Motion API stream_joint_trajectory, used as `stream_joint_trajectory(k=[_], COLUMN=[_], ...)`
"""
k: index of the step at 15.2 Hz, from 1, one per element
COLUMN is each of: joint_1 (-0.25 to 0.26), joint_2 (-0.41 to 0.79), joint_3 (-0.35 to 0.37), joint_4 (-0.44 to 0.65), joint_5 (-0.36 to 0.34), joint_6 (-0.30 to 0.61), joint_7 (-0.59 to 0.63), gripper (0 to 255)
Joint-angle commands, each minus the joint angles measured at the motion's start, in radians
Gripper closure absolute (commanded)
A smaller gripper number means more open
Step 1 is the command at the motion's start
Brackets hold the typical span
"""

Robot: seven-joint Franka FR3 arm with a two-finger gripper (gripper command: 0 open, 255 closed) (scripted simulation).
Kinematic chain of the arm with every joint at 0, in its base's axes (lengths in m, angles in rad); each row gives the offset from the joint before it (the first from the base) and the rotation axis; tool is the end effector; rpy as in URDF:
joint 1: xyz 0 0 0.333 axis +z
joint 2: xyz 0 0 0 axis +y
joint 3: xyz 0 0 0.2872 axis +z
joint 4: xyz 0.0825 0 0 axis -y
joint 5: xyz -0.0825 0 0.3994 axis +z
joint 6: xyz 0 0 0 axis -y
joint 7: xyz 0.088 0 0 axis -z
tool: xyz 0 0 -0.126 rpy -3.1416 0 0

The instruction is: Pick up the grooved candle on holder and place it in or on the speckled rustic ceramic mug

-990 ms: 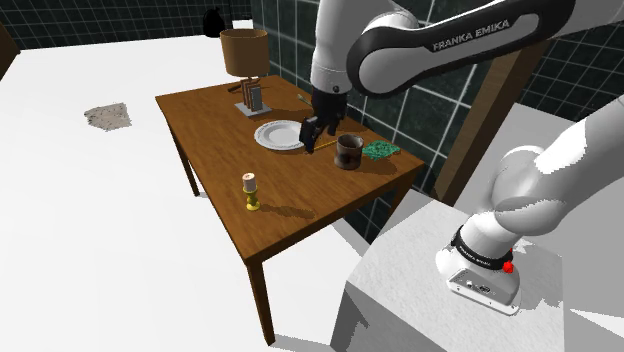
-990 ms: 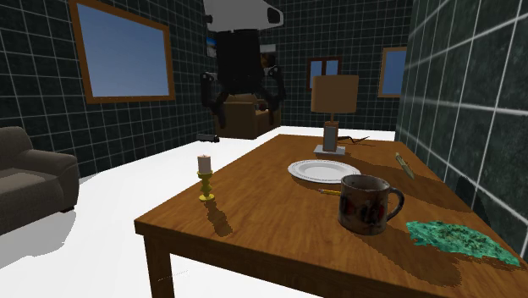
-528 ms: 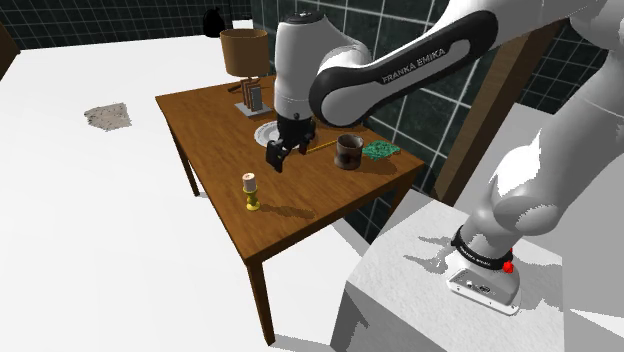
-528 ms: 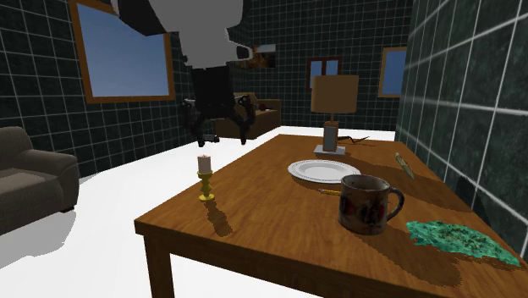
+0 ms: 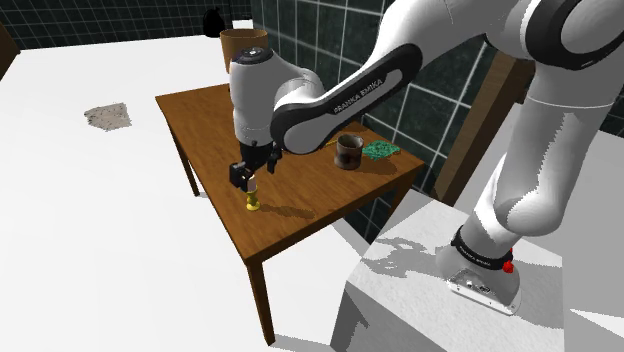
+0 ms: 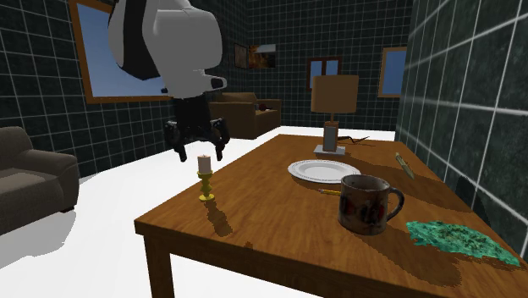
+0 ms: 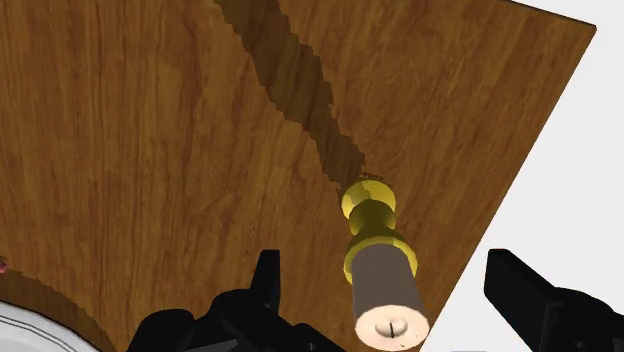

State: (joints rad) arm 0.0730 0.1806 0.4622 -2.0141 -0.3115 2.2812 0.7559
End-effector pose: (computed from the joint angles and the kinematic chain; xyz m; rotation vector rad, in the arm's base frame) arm 0.5280 0.2953 0.3282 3.0608 -0.0622 0.2903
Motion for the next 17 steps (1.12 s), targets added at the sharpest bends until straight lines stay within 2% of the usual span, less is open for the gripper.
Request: stream_joint_trajectory(k=[1, 8, 16, 17], joint_1=[0.014, 0.023, 0.023, 0.023], joint_2=[0.058, 0.12, 0.12, 0.12], joint_3=[-0.007, -0.029, -0.029, -0.029], joint_4=[0.034, 0.025, 0.024, 0.024], joint_5=[-0.039, -0.088, -0.088, -0.088], joint_6=[0.017, 0.079, 0.079, 0.079], joint_7=[0.033, 0.064, 0.064, 0.064], gripper=[0, 0, 0, 255])
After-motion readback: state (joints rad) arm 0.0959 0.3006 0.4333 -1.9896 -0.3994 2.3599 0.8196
